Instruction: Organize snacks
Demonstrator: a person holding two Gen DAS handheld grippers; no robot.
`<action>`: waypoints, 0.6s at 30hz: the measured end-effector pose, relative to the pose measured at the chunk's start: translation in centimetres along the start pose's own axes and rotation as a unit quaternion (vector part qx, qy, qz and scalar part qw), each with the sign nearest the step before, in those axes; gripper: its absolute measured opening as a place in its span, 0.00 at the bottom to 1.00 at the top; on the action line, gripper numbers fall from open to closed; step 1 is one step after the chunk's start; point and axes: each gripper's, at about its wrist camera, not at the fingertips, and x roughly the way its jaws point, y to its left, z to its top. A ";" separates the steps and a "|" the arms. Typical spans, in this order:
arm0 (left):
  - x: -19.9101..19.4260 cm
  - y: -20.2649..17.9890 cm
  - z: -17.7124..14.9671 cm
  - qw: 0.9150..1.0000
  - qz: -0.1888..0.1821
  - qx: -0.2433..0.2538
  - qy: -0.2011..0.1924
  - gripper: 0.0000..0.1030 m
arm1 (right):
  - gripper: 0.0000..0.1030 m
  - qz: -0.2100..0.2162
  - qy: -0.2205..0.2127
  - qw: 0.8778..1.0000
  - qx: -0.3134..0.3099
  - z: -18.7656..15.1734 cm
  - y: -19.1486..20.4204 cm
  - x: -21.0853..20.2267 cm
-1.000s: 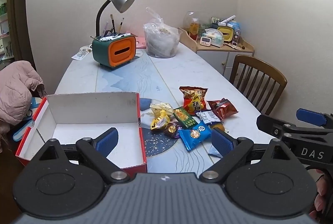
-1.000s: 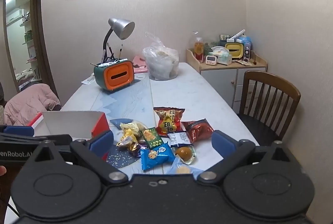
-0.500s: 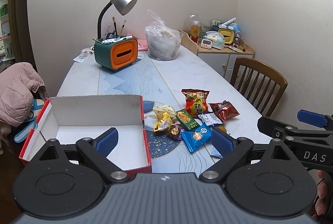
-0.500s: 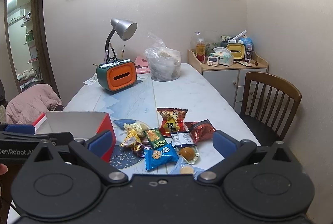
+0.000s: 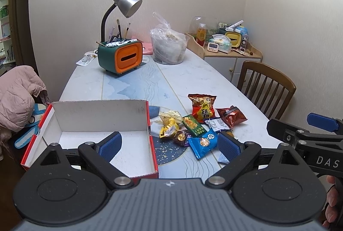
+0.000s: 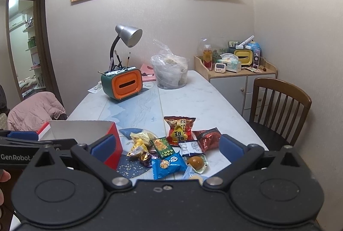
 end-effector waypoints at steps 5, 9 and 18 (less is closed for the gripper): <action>-0.1 0.0 -0.1 1.000 -0.001 -0.001 -0.001 0.94 | 1.00 -0.004 -0.003 1.000 -0.003 0.1 0.2 -0.1; -0.2 -0.1 0.2 1.000 -0.003 -0.001 -0.002 0.94 | 1.00 -0.004 -0.004 1.000 -0.004 0.1 0.2 -0.1; -0.2 -0.7 0.0 1.000 -0.004 0.001 -0.004 0.94 | 1.00 0.001 -0.007 1.000 -0.003 0.0 0.5 -0.1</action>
